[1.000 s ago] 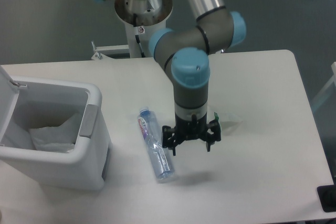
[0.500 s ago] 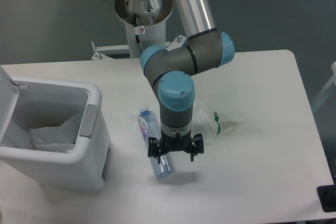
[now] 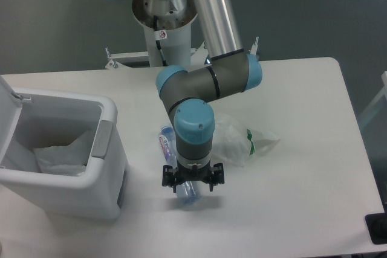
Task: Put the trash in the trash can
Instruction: 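Close the gripper around the clear plastic bottle's cap end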
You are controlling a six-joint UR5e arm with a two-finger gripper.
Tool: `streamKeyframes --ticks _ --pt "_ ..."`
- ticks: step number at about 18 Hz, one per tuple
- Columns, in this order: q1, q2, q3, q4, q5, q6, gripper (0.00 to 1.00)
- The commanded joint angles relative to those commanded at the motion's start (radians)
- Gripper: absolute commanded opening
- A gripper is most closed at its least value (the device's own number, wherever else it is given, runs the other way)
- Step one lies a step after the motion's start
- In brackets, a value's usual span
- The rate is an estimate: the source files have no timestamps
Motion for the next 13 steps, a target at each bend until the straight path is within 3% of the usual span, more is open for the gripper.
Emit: streamKeyframes --ticks 13 --pt "-0.002 -0.041 0.005 0.008 0.005 0.002 1.00"
